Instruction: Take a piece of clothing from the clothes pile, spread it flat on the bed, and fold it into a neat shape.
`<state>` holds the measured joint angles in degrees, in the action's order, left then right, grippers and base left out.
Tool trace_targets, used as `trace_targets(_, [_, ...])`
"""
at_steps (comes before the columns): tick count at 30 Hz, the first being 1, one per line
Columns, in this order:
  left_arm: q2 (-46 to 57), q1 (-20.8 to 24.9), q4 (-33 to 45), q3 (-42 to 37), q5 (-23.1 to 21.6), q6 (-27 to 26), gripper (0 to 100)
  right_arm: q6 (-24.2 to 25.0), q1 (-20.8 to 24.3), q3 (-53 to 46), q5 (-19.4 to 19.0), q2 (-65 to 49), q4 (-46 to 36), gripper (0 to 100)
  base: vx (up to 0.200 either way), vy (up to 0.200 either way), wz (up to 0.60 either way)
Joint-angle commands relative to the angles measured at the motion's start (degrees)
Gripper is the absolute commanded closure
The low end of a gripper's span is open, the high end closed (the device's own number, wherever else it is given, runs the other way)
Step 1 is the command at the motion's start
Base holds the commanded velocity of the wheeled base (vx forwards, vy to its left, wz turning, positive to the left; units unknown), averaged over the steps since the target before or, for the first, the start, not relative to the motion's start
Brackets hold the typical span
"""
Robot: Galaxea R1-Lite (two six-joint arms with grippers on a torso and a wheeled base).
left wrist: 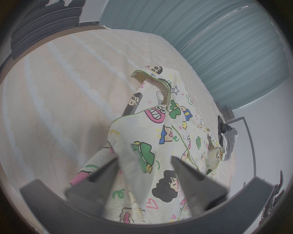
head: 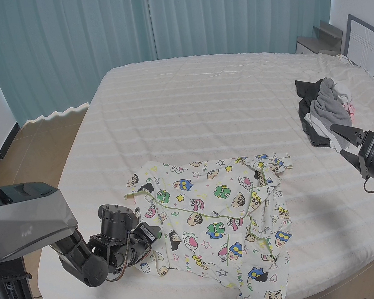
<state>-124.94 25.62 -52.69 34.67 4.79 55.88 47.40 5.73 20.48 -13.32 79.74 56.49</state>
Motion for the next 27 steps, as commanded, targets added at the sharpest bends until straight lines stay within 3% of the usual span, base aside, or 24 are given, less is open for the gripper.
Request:
trace_targets(1, [-1.01,-0.14,0.04,0.31,0.13,0.02,100,0.06,0.07,0.0,-0.04,-0.02,0.02,0,0.0,0.0,0.0])
trace_targets(9, [1.72,-4.62,0.13,-0.74,0.31,-0.25,100,-0.02,0.16,0.0,-0.04,-0.2,0.02,0,0.0,0.0,0.0])
trace_targets(16, [6.46,-12.53,0.04,-0.04,-0.48,-7.98,100,-0.02,0.25,-0.09,-0.04,-0.29,0.02,0,0.0,0.0,0.0])
trace_targets(18, [6.55,-12.79,0.04,0.05,-0.57,-8.24,100,-0.02,0.33,-0.09,-0.04,-0.29,0.02,0,0.0,0.0,0.0])
trace_targets(27, [6.38,-21.32,-0.66,0.66,-11.21,-14.75,100,-0.02,0.51,-0.53,-0.12,0.42,-0.07,0,0.0,0.0,0.0])
